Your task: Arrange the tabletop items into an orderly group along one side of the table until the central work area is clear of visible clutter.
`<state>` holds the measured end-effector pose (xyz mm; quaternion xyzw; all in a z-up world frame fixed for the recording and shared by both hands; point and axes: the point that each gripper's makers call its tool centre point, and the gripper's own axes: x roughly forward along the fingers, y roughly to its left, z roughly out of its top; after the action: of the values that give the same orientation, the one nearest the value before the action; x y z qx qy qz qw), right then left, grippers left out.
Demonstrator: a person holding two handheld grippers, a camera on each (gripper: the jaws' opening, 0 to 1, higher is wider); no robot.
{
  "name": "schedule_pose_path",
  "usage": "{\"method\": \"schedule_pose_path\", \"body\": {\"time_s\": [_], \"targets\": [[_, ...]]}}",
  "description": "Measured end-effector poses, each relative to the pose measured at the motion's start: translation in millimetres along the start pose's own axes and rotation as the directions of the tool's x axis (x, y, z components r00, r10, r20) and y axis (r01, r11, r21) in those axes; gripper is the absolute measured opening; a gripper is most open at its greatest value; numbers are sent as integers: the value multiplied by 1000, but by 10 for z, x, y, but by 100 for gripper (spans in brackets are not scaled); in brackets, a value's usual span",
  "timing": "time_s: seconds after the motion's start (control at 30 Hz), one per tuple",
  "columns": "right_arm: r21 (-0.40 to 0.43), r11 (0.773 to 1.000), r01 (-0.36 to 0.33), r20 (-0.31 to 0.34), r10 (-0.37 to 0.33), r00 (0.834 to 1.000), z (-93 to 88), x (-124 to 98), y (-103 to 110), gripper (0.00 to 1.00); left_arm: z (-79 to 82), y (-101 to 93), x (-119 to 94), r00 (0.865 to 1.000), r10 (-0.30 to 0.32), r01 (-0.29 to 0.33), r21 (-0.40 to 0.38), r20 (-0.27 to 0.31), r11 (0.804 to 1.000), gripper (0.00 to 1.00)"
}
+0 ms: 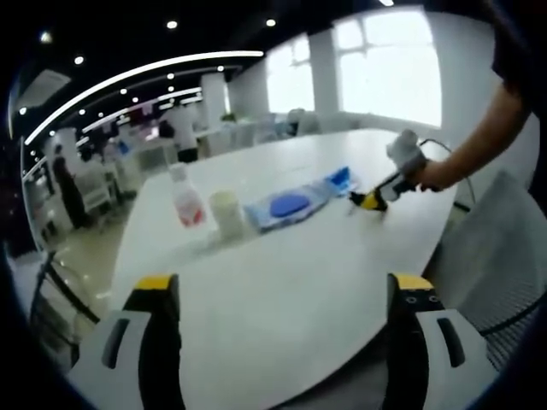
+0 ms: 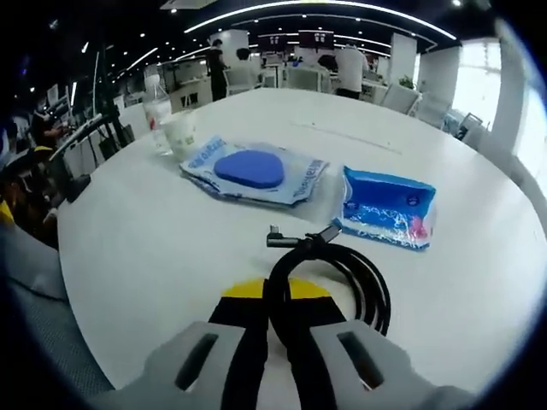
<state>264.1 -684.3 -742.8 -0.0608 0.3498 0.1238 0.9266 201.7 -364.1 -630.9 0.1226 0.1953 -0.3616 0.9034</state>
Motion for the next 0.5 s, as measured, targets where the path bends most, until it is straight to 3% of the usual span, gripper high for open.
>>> {"method": "schedule_pose_path", "body": {"time_s": [0.17,0.5], "targets": [[-16,1000,-18,8,18,1000,93,48,82,5,0,4,-2,1000,3,-3,-1,0,1000,98],[-58,997,-58,-34,57,998,70,226,132,6,-10,-17,10,1000,-8,8,-3,-7,1000,98]]}}
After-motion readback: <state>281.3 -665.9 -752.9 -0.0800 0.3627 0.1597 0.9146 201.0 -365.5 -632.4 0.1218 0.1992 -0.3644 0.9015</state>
